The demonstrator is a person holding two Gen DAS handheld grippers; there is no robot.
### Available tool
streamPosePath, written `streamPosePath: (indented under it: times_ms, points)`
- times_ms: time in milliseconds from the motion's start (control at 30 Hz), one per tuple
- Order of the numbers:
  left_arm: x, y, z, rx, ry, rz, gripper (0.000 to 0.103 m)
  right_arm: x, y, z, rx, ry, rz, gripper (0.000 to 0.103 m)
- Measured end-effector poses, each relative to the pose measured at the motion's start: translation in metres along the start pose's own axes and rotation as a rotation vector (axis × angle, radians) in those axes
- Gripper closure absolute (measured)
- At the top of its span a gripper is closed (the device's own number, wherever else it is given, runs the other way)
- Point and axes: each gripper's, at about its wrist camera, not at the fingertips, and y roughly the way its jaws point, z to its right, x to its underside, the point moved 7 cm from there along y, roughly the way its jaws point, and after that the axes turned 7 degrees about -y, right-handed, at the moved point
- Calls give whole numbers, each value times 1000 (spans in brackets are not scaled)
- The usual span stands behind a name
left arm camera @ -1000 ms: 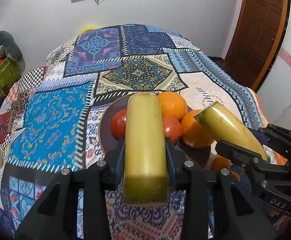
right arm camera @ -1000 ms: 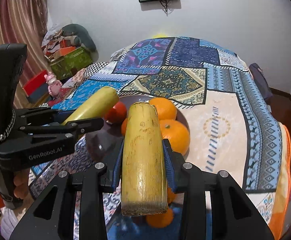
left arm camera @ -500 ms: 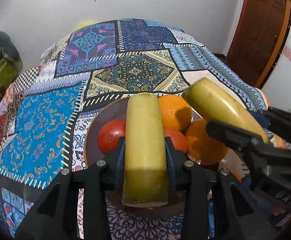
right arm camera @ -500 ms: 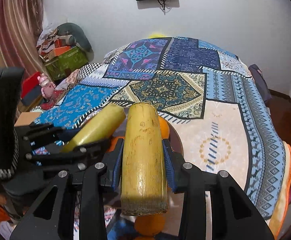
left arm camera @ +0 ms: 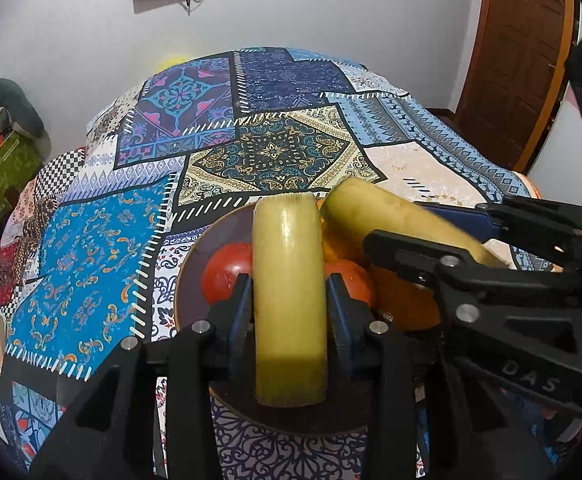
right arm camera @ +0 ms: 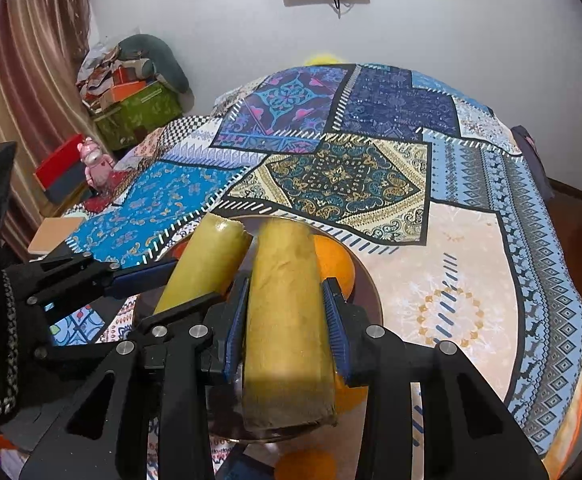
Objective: Organize fruits
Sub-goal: 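Carry both cylinders over the dark plate and lower them onto the fruit, then open both tools and move them toward the two mandarins on the quilt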
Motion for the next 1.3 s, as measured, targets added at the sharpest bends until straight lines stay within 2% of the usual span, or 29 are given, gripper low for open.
streamPosePath:
  times_ms: [333, 733, 833, 933, 1167, 1300]
  points:
    - [2, -18, -2, 17, -22, 15, 66, -1, -21, -5, 25, -37, 38, 68]
    - [28, -60, -1, 25, -6, 8, 64, 32, -63, -1, 52, -16, 43, 66]
    - [38, -70, 0, 28, -2, 3, 59, 42, -73, 0, 62, -14, 47, 61]
    - [50, -80, 2, 37, 4, 1, 55, 58, -82, 0, 72, -14, 45, 60]
    - [77, -92, 10, 68, 0, -18, 38, 89, -86, 4, 75, 17, 9, 58]
    - [89, -87, 13, 90, -23, -47, 36, 108, -81, 4, 59, 43, -25, 58]
